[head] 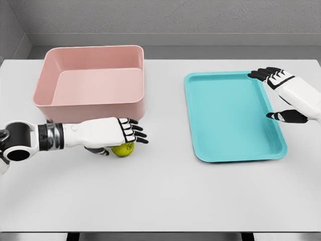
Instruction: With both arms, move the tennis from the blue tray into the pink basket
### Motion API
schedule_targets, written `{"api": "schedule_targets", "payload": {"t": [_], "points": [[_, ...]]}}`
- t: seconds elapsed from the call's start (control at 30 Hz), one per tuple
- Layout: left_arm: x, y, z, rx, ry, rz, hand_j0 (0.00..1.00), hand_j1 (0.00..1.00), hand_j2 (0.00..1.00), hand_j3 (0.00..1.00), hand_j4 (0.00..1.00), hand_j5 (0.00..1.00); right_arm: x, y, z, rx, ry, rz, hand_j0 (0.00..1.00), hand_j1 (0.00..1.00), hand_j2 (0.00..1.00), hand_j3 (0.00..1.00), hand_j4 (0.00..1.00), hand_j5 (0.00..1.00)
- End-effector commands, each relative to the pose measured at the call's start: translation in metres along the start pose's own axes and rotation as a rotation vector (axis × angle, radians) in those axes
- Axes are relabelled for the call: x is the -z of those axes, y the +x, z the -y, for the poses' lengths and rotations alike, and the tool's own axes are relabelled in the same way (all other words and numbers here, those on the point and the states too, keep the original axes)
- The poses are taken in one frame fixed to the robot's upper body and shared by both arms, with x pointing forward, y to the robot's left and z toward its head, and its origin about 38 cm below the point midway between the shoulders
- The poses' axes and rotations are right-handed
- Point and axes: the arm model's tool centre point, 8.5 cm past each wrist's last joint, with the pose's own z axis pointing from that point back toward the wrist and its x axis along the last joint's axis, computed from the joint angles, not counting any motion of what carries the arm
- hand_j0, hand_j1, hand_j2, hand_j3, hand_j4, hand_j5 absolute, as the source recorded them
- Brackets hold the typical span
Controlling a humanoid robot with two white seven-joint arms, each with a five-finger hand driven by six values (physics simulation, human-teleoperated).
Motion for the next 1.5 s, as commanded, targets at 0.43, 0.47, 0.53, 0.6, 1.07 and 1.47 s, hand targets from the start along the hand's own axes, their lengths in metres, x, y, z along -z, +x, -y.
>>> {"api": "schedule_targets", "payload": {"t": [0.43,0.47,0.53,0.6,1.07,1.47], "points": [[0.000,-0.001,0.012,-0.018,-0.088,-0.002,0.61,0.61,0.61,0.61,0.61,0.61,0.000,0.000,0.001,0.004,-0.004,0.000,1.00,1.00,1.00,1.00,1.00,1.00],[-0.001,-0.002,0.012,-0.018,-0.087,-0.003,0.58,0.58,0.58,0.58,0.58,0.58,0.000,0.000,0.001,0.005,-0.005,0.001,1.00,1.00,1.00,1.00,1.00,1.00],[-0.001,-0.002,0.012,-0.017,-0.087,-0.004,0.53,0.53,0.53,0.53,0.53,0.53,0.000,0.000,0.001,0.004,-0.004,0.000,1.00,1.00,1.00,1.00,1.00,1.00],[-0.001,-0.003,0.010,-0.016,-0.085,-0.005,0.52,0.52,0.52,0.52,0.52,0.52,-0.001,0.000,0.001,0.005,-0.003,0.000,1.00,1.00,1.00,1.00,1.00,1.00],[-0.004,-0.007,-0.018,0.037,-0.050,-0.004,0.53,0.53,0.53,0.53,0.53,0.53,0.000,0.000,0.000,0.006,-0.004,0.000,1.00,1.00,1.00,1.00,1.00,1.00],[-0.019,-0.012,-0.054,0.072,0.002,-0.009,0.54,0.54,0.54,0.54,0.54,0.54,0.000,0.000,0.000,0.006,-0.004,0.000,1.00,1.00,1.00,1.00,1.00,1.00]]}}
